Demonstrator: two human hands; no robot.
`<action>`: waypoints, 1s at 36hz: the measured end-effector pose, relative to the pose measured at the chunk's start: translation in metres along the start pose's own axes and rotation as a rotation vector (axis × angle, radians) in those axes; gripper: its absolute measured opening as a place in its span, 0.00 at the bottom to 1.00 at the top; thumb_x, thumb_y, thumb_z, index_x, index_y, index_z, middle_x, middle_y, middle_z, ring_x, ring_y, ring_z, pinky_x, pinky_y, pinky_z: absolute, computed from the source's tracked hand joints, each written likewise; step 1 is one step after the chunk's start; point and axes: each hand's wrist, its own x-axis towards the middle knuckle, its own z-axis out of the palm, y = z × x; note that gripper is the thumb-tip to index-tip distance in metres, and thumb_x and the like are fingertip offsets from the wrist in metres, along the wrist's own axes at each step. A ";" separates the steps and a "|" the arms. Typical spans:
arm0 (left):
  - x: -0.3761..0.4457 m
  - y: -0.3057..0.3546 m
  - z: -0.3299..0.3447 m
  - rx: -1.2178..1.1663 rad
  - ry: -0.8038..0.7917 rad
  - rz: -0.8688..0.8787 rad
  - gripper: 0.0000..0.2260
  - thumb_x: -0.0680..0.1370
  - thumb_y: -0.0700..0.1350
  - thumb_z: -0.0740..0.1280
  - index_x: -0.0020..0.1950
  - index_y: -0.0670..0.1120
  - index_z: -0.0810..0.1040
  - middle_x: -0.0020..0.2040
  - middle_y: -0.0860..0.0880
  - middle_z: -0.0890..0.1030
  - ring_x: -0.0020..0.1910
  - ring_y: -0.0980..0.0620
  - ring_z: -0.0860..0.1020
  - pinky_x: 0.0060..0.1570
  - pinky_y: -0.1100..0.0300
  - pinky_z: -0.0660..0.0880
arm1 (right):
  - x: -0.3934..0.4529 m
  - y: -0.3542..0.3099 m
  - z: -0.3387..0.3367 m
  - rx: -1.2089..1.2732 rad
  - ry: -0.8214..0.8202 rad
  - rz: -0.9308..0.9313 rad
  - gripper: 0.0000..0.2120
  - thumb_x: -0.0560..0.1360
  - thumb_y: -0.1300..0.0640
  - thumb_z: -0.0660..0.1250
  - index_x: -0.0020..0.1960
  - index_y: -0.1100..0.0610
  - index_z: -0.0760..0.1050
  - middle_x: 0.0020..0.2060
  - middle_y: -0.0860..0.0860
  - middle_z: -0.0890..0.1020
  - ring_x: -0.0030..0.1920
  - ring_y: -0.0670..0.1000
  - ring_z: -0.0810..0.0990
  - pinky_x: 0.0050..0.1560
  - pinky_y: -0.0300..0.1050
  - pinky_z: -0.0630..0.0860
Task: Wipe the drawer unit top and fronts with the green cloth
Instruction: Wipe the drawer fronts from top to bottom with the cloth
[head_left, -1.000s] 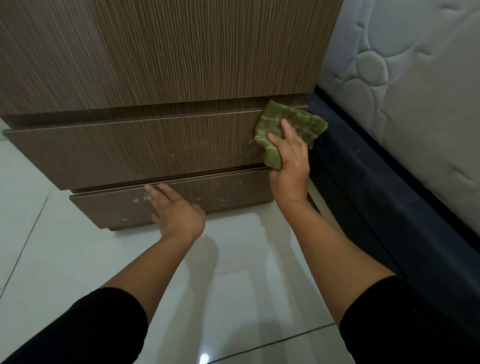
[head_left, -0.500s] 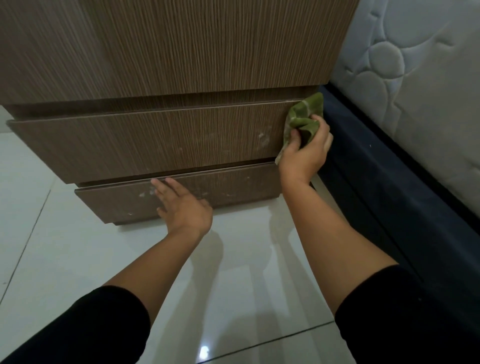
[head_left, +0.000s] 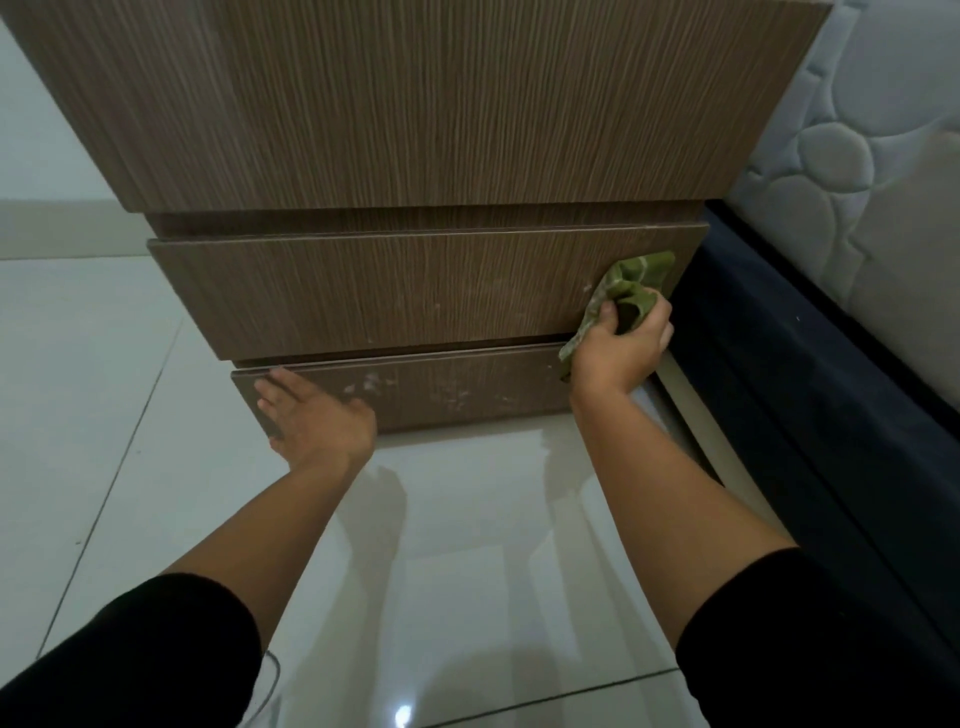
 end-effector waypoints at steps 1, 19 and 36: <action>0.003 -0.002 -0.003 -0.031 0.002 -0.021 0.38 0.78 0.47 0.62 0.76 0.38 0.40 0.77 0.40 0.42 0.76 0.42 0.44 0.72 0.43 0.52 | -0.003 0.000 0.002 -0.019 0.001 0.006 0.16 0.76 0.59 0.64 0.64 0.53 0.70 0.61 0.51 0.71 0.55 0.47 0.72 0.51 0.41 0.68; 0.018 -0.027 -0.023 -0.281 -0.038 -0.061 0.35 0.77 0.41 0.60 0.76 0.41 0.41 0.78 0.44 0.51 0.75 0.40 0.56 0.72 0.46 0.58 | -0.103 -0.016 0.055 -0.037 -0.181 -0.081 0.13 0.75 0.64 0.64 0.60 0.59 0.72 0.58 0.55 0.71 0.56 0.54 0.74 0.53 0.39 0.69; 0.038 -0.058 -0.061 -0.624 -0.122 -0.200 0.26 0.80 0.58 0.44 0.72 0.49 0.67 0.71 0.46 0.69 0.70 0.46 0.66 0.69 0.51 0.58 | -0.208 -0.024 0.109 -0.193 -0.416 -0.491 0.20 0.66 0.73 0.66 0.55 0.59 0.76 0.50 0.57 0.73 0.53 0.56 0.71 0.51 0.41 0.68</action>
